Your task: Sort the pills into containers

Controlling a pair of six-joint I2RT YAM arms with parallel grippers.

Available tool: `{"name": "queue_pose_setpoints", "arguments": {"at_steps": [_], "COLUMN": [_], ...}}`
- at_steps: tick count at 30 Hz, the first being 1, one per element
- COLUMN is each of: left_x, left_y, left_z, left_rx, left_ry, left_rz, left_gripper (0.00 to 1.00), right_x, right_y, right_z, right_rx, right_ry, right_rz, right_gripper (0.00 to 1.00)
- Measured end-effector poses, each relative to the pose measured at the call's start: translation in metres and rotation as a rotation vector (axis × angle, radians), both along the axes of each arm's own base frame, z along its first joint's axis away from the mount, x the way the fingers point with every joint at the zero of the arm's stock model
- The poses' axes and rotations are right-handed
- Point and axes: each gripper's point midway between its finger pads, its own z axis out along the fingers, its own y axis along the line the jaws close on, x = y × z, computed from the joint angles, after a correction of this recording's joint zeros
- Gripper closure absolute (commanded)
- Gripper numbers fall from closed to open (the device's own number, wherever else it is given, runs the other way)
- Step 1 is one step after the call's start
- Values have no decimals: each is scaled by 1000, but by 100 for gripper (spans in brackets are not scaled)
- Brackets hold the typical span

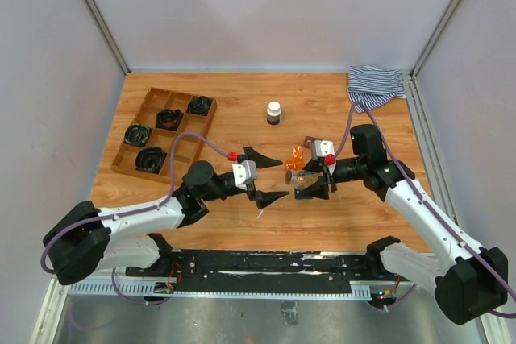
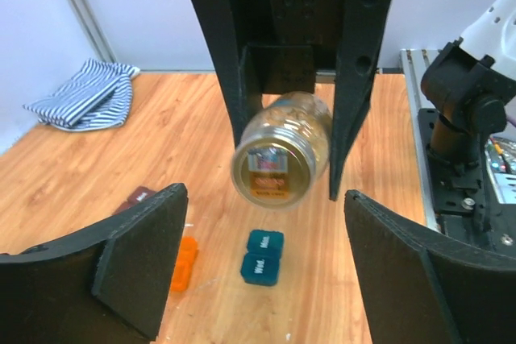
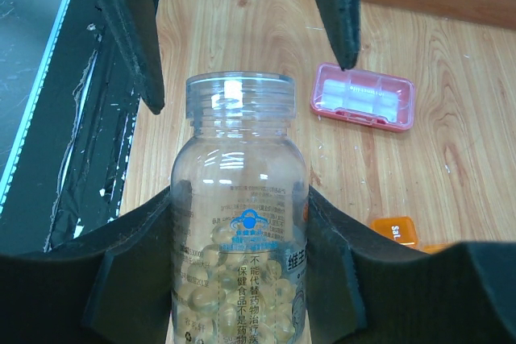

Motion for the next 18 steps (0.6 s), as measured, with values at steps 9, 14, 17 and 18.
{"name": "queue_pose_setpoints", "arguments": {"at_steps": [9, 14, 17, 18], "left_x": [2, 3, 4, 4], "left_y": [-13, -16, -16, -16], "left_z": [9, 8, 8, 8], "left_rx": [-2, 3, 2, 2], "left_ry": [-18, -6, -2, 1], "left_rz": [-55, -64, -63, -63], "left_gripper": [35, 43, 50, 52], "right_x": [0, 0, 0, 0], "right_y": [0, 0, 0, 0], "right_z": [0, 0, 0, 0], "right_rx": [0, 0, 0, 0], "right_ry": [0, 0, 0, 0], "right_rz": [0, 0, 0, 0], "right_gripper": [99, 99, 99, 100]}}
